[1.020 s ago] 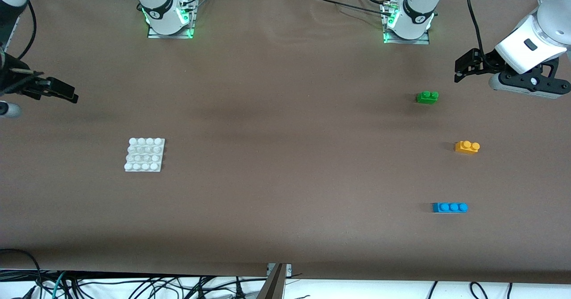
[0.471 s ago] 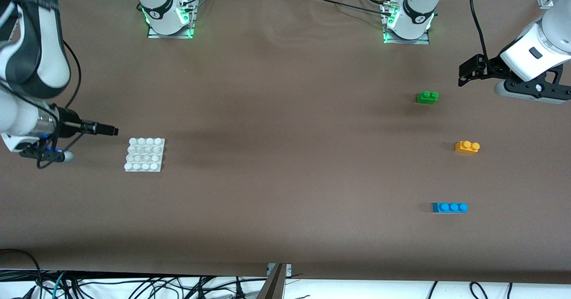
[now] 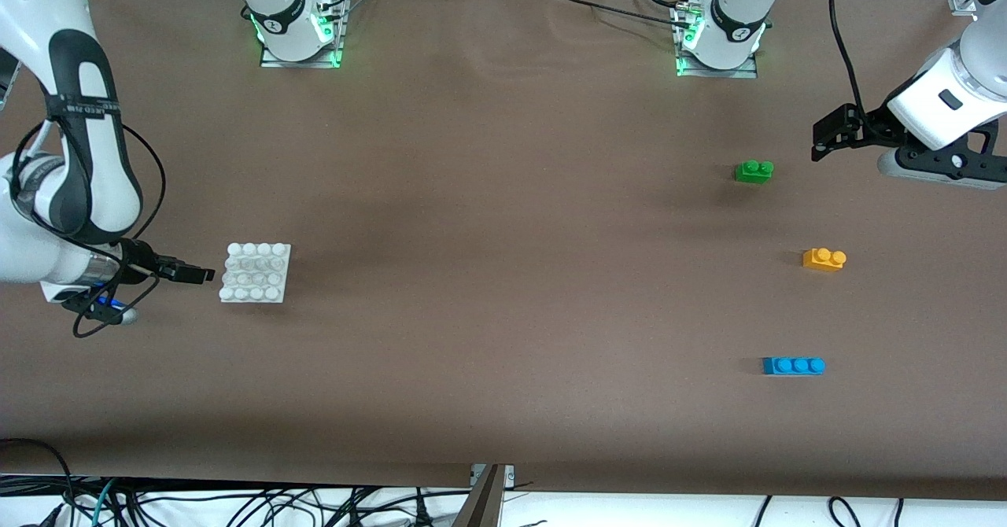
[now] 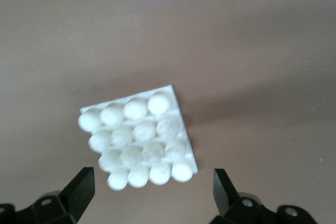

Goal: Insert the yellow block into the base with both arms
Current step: 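Reach the right gripper down to the white base plate, then push the white base plate with the right gripper toward the table middle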

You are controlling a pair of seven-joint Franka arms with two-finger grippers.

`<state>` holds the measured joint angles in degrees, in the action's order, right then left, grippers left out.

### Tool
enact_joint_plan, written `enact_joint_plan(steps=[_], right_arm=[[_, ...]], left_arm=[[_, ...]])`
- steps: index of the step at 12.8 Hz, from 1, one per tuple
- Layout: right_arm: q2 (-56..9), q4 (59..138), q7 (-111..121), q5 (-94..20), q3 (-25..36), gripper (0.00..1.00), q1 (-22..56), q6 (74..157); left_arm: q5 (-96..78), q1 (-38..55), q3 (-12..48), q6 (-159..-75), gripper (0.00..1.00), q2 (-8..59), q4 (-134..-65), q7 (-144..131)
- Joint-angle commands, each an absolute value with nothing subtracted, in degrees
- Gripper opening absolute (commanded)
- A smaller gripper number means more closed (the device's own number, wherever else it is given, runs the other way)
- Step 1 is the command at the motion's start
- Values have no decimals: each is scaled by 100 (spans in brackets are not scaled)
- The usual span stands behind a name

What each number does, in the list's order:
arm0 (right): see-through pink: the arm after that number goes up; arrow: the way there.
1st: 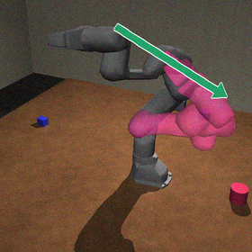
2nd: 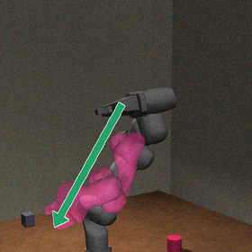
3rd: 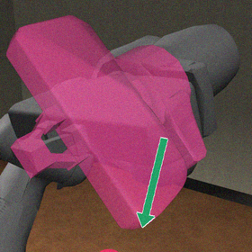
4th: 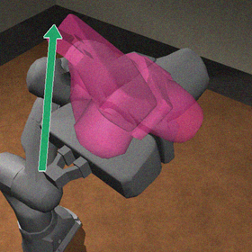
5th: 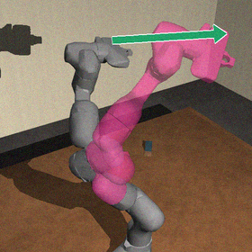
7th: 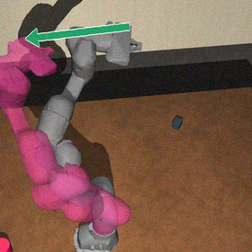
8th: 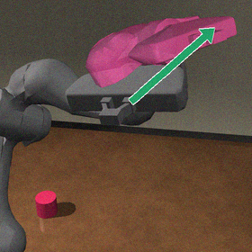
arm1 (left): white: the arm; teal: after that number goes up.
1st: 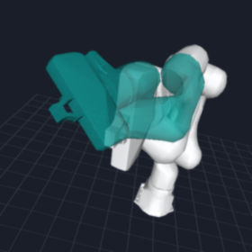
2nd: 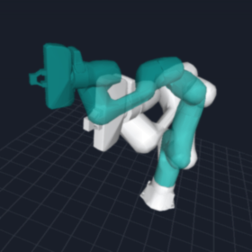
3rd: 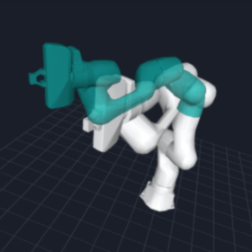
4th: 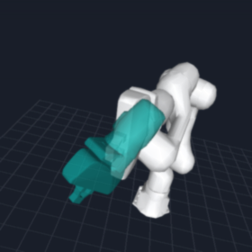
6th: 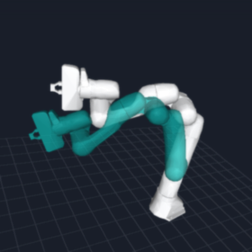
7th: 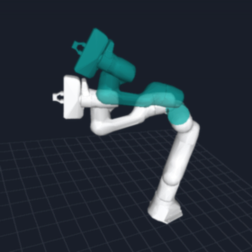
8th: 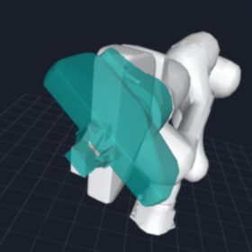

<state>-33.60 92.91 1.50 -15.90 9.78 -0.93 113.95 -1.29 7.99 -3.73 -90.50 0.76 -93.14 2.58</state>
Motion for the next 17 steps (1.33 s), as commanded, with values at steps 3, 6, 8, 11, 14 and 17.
enact_joint_plan(steps=[3, 6, 8, 11, 14, 17], right_arm=[[-3752, 9220, 378, -1731, 923, 100, -149, 11575], [-3937, 9237, 378, -1828, 905, 100, -149, 11593], [-4025, 9229, 378, -1828, 905, 100, -132, 11584], [-4113, 9237, 378, -1828, 844, 100, -114, 11532], [-4139, 9281, 404, -1828, 809, 100, -114, 11496], [-4175, 9290, 492, -1828, 809, 100, -114, 11496]], left_arm=[[-158, 721, -457, -9342, 100, 184, -9448, 272], [-158, 659, -483, -9544, 100, 193, -9667, 255], [-158, 642, -483, -9545, 100, 132, -9712, 246], [-158, 633, -483, -9536, 100, 53, -9703, 237], [-149, 624, -501, -9597, 100, 88, -9668, 229], [86, 598, -536, -9659, 100, 237, -9668, 229]])
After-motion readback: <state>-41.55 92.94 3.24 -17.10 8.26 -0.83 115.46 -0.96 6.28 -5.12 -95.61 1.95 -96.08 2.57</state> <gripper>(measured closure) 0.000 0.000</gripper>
